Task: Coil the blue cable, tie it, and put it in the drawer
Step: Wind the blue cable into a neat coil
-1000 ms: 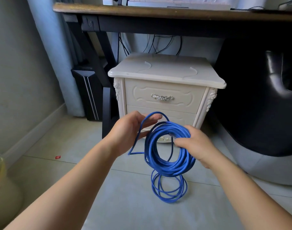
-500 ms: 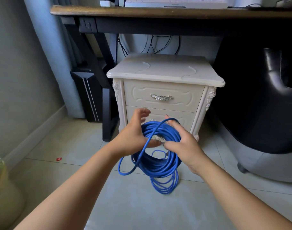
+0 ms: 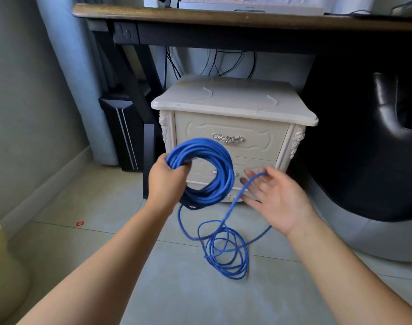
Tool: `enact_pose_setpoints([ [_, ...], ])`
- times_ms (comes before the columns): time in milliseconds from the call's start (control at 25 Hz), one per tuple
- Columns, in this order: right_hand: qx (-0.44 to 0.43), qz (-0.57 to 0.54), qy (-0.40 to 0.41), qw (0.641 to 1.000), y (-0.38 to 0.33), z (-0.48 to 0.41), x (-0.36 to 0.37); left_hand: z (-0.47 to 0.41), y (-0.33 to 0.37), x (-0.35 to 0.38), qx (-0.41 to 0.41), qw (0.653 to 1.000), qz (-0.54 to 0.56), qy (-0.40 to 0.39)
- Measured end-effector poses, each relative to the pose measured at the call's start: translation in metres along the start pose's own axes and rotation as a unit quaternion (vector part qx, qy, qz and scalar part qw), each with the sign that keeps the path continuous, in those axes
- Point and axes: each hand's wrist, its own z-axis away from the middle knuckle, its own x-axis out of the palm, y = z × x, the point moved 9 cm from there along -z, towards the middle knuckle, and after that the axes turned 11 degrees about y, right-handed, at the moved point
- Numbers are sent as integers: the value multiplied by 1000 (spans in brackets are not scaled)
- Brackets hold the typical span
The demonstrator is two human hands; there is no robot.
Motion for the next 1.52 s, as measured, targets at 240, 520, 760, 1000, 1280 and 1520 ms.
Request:
enact_pose_setpoints([
  [240, -126, 396, 126, 901, -9, -7, -31, -5, 9, -14, -16, 996, 84, -2],
  [520, -277, 340, -108, 892, -7, 22, 42, 23, 16, 20, -31, 983, 145, -103],
  [760, -160, 124, -59, 978, 9, 18, 32, 39, -1, 29, -122, 966, 214, -79],
  [1000, -231, 216, 7, 949, -15, 23, 20, 48, -1, 38, -118, 964, 214, -107],
  [1280, -288, 310, 31, 905, -31, 28, 17, 47, 19, 36, -47, 976, 183, -111],
  [1520, -266, 191, 48, 944, -15, 18, 12, 55, 11, 39, -81, 969, 198, -126],
])
